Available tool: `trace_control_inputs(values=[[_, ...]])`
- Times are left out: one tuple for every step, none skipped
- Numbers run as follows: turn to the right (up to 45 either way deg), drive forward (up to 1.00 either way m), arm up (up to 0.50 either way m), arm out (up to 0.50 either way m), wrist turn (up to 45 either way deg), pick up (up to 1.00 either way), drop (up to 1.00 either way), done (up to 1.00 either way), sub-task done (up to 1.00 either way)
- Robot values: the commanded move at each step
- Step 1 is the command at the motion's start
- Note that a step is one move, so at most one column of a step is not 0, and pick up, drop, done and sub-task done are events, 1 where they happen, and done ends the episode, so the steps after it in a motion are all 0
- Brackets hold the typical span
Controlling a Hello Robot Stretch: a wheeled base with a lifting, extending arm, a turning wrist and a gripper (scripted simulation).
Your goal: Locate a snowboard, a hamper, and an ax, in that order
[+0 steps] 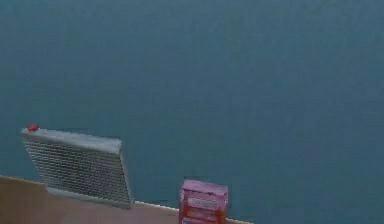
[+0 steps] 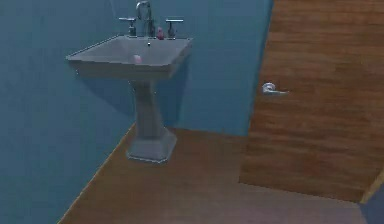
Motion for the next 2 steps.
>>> trace_control_inputs(values=[[-45.0, 0.00, 0.00, 0.00, 0.0, 0.00, 0.00, 0.00, 0.00], [-15.0, 0.00, 0.00, 0.00, 0.0, 0.00, 0.00, 0.00, 0.00]])
